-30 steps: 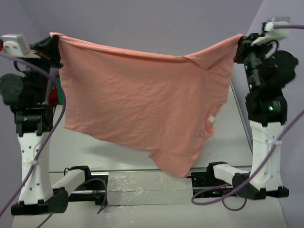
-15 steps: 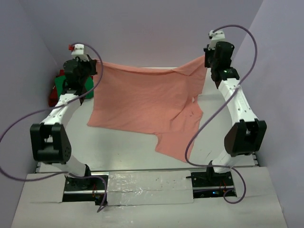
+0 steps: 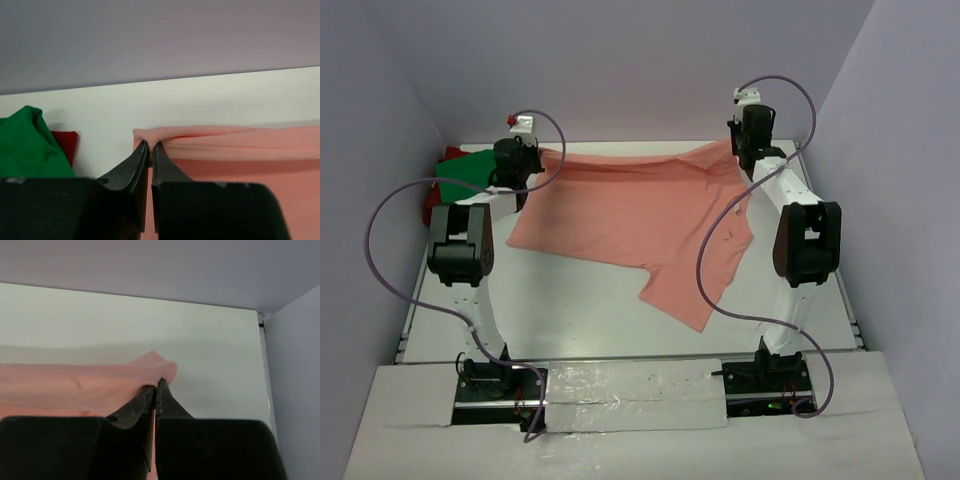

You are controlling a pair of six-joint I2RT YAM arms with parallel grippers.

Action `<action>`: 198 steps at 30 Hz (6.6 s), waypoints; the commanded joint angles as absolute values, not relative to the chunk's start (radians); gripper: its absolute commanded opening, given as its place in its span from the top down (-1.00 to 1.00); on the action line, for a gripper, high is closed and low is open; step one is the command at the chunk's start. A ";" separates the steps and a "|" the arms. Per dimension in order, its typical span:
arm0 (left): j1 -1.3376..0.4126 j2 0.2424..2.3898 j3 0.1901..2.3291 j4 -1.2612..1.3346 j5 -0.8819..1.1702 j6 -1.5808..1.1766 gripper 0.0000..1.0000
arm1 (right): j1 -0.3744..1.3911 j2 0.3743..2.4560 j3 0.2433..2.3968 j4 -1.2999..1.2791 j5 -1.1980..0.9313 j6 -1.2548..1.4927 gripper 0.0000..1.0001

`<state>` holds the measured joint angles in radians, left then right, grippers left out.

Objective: Fold and stack the t-shirts
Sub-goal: Flatten out the tshirt, then fold the flattened tshirt in 1/3 of the way, then grap the side of the flattened tshirt closest away from the robot with both arms, then fold the other side of the tshirt into a rectangle

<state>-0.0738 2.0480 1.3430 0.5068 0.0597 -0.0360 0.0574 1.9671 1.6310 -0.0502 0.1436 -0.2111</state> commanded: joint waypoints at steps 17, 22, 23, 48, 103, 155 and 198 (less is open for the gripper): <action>-0.037 2.102 1.346 0.647 0.066 0.057 1.00 | 0.066 1.781 1.490 -0.035 0.175 -0.207 1.00; -0.029 2.043 1.272 0.626 0.084 0.075 1.00 | 0.066 1.707 1.447 -0.097 0.158 -0.193 1.00; -0.028 2.040 1.260 0.618 0.086 0.075 1.00 | 0.066 1.697 1.428 -0.107 0.149 -0.186 1.00; -0.015 1.824 1.106 0.463 0.164 0.064 -0.65 | 0.083 1.560 1.313 -0.446 -0.190 -0.155 -0.18; 0.184 1.925 1.266 -0.628 0.440 0.364 0.99 | 0.474 1.296 1.022 -0.675 0.038 -0.443 -0.14; 0.186 1.798 1.158 -0.606 0.466 0.365 1.00 | 1.012 1.530 0.834 -0.603 0.126 -0.377 1.00; 0.051 2.184 1.927 -0.790 0.382 0.310 1.00 | 0.353 1.904 1.515 -0.433 0.296 -0.745 1.00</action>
